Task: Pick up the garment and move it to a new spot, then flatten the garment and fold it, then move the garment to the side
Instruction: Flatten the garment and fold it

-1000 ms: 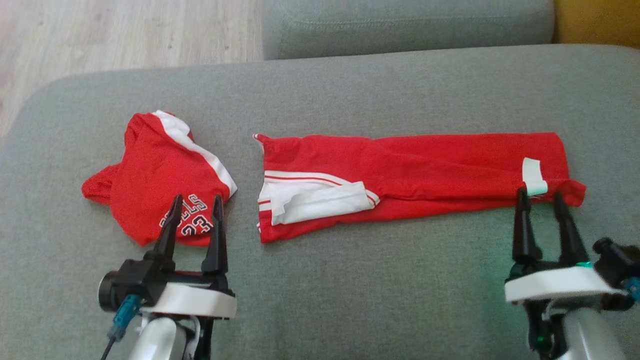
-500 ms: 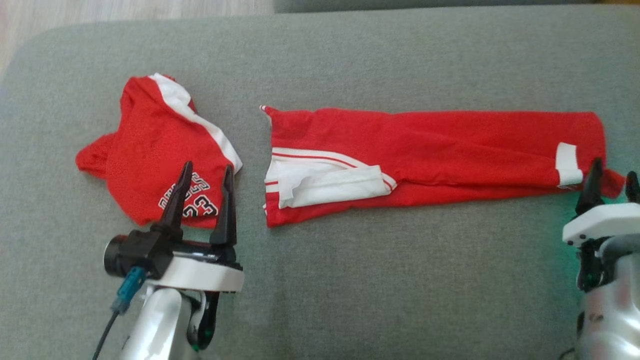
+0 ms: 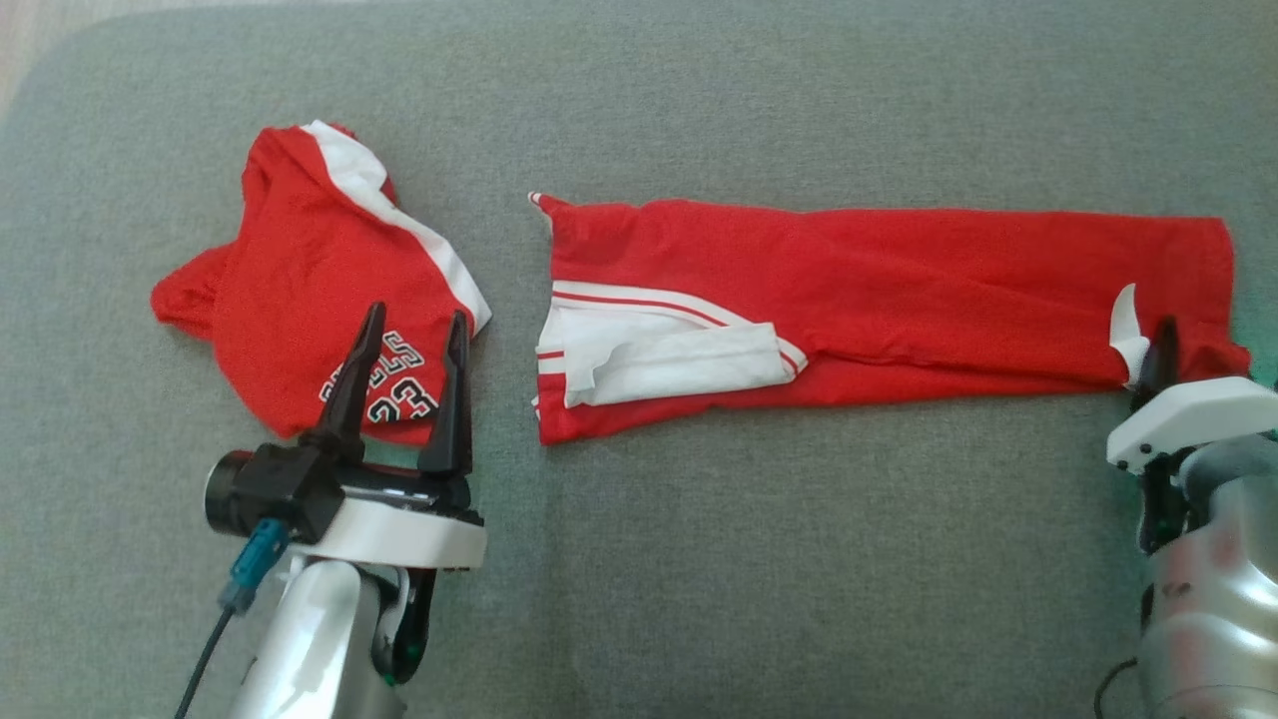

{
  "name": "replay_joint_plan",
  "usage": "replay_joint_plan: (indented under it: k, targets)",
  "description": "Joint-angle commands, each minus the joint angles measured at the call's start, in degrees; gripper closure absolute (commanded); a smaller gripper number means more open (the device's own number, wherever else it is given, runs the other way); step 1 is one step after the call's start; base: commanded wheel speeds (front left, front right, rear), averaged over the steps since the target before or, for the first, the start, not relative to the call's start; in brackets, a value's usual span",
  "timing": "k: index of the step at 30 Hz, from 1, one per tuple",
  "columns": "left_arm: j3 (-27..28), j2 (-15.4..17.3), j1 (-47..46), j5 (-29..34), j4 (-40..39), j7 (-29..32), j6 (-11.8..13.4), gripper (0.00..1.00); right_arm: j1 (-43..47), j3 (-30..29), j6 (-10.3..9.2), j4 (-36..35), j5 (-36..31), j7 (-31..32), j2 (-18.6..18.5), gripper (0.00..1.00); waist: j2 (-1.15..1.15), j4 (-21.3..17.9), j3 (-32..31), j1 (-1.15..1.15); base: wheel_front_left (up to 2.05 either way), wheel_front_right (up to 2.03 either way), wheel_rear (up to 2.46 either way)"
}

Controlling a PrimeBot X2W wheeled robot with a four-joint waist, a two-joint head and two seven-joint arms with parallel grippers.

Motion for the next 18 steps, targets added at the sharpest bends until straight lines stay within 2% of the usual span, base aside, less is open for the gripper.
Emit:
replay_joint_plan:
  k: [1, 7, 13, 18]
  targets:
    - [2.2, 0.2, -1.9, 0.7, -1.4, -0.5, -0.1, 0.0, -0.9, 1.1, -0.05, 0.5, -0.6, -0.3, -0.1, 1.0, 0.0, -0.3, -0.2, 0.0, 0.0, 0.0, 0.0]
    - [2.6, 0.1, -1.7, 1.3, -1.4, -0.5, -0.2, 0.0, -0.8, -1.8, -0.05, -0.9, -3.9, -1.6, -0.2, 1.0, 0.0, -1.5, -1.4, 0.0, 0.0, 0.0, 0.0]
    - [2.7, 0.1, -1.1, 1.3, -1.4, -0.5, -0.3, 0.0, 0.2, -6.0, -0.05, -6.1, -6.7, -0.8, -3.2, 1.0, 0.0, -2.3, -3.0, 0.0, 0.0, 0.0, 0.0]
    - [2.7, 0.0, -0.6, 1.1, -1.2, -0.5, -0.4, 0.0, 0.6, -6.4, -0.05, -9.2, -7.6, 0.2, -4.4, 1.0, 0.0, -2.5, -4.2, 0.0, 0.0, 0.0, 0.0]
